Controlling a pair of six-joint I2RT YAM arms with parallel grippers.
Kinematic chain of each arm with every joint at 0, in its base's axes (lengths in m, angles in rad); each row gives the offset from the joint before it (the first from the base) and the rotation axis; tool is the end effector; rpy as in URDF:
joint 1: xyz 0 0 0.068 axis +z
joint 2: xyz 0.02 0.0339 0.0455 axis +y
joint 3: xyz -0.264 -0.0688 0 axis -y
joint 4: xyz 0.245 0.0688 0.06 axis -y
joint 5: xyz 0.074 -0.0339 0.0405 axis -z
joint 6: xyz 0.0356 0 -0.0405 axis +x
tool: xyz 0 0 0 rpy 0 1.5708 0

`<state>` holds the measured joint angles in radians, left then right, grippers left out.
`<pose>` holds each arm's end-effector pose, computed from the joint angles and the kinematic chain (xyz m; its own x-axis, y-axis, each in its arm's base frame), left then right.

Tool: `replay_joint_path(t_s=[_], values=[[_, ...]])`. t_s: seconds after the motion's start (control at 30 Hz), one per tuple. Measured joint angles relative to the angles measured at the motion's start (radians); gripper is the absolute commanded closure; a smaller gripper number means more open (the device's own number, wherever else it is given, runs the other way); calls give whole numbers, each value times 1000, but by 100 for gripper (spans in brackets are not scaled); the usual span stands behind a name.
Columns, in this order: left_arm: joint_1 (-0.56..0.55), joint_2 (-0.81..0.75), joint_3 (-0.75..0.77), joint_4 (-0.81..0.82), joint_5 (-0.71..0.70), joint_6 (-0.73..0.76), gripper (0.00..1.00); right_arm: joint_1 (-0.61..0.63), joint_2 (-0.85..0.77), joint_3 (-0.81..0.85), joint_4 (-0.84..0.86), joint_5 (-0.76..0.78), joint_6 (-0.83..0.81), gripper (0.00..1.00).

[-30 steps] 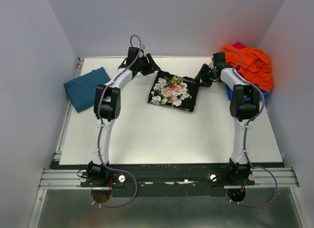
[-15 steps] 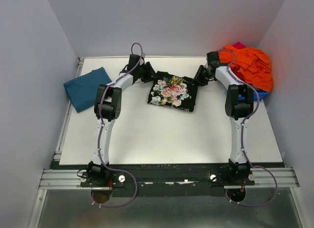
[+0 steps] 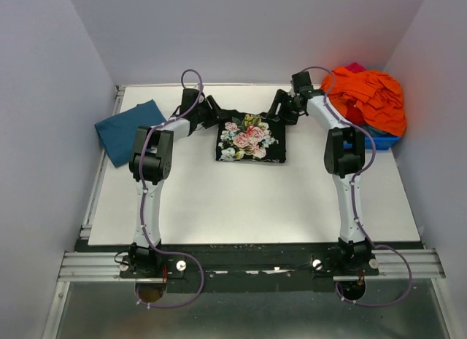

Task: Fold and stack the t-shirts
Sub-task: Put the neatly folded tshirt into the corner of the board with both arms

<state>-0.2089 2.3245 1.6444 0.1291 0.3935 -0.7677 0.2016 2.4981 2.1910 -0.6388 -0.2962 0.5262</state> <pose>0.5058 -0.1212 0.1426 -0.7235 -0.5023 -0.4736 0.0121 0.6767 -0.7361 0.5329 0.1195 0.1674 -0.8673 0.3130 -0.3870 0.0888 0.8623 0.4985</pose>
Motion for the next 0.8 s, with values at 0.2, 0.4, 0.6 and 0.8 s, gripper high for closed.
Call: replay_joint_path(t_s=[0.2, 0.4, 0.6, 0.8], values=[[-1, 0, 9, 4, -11, -15, 38, -27, -44, -49, 13, 11, -5, 26], [0, 2, 48, -27, -31, -12, 37, -76, -131, -209, 58, 11, -14, 34], [0, 27, 114, -76, -58, -2, 39, -74, -136, -246, 86, -28, -14, 34], [0, 70, 148, -106, -69, 16, 47, -63, -114, -209, 92, -48, -13, 41]])
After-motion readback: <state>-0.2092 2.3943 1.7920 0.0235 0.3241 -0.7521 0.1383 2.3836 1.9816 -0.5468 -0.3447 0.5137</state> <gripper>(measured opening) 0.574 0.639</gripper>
